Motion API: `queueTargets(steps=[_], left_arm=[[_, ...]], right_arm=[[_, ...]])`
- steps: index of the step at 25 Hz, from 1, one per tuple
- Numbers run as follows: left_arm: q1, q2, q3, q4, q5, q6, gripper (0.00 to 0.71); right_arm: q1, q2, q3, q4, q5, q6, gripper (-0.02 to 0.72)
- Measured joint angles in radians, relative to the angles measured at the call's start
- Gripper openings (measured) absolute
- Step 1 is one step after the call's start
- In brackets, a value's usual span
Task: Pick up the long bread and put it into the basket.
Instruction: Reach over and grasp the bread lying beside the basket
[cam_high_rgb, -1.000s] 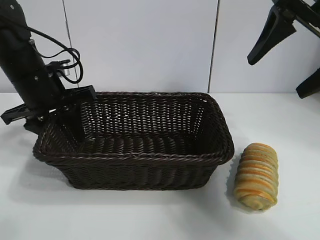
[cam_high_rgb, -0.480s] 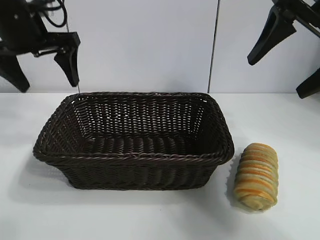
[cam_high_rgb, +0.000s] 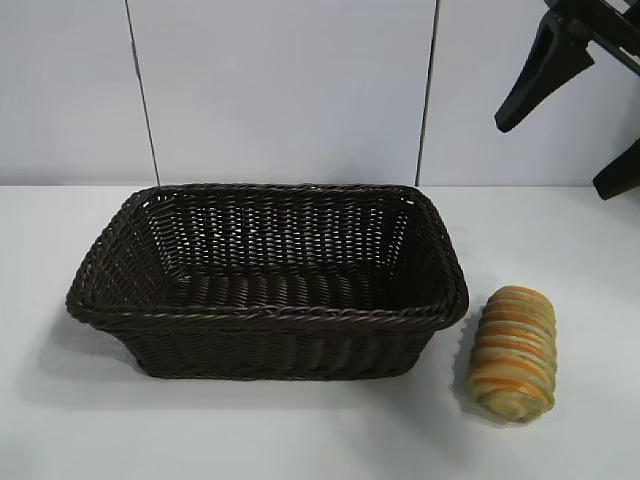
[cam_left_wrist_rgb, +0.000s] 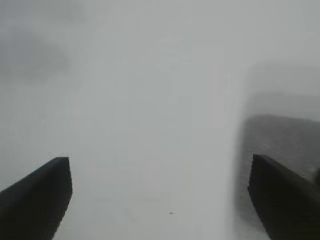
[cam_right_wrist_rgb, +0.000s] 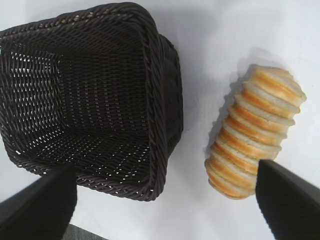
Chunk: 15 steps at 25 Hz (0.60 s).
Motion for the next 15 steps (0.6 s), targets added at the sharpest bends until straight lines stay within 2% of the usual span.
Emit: queueTargets(steps=[5, 12, 15], left_arm=[[0.013, -0.144, 0.000, -0.051, 0.011, 0.046, 0.694], [0.013, -0.446, 0.000, -0.121, 0.030, 0.060, 0.694], [-0.029, -0.577, 0.000, -0.148, 0.033, 0.067, 0.694]], right_arm=[[0.000, 0.000, 0.000, -0.005, 0.001, 0.000, 0.695], [0.000, 0.000, 0.000, -0.017, 0.002, -0.005, 0.695], [0.000, 0.000, 0.000, -0.018, 0.004, -0.015, 0.695]])
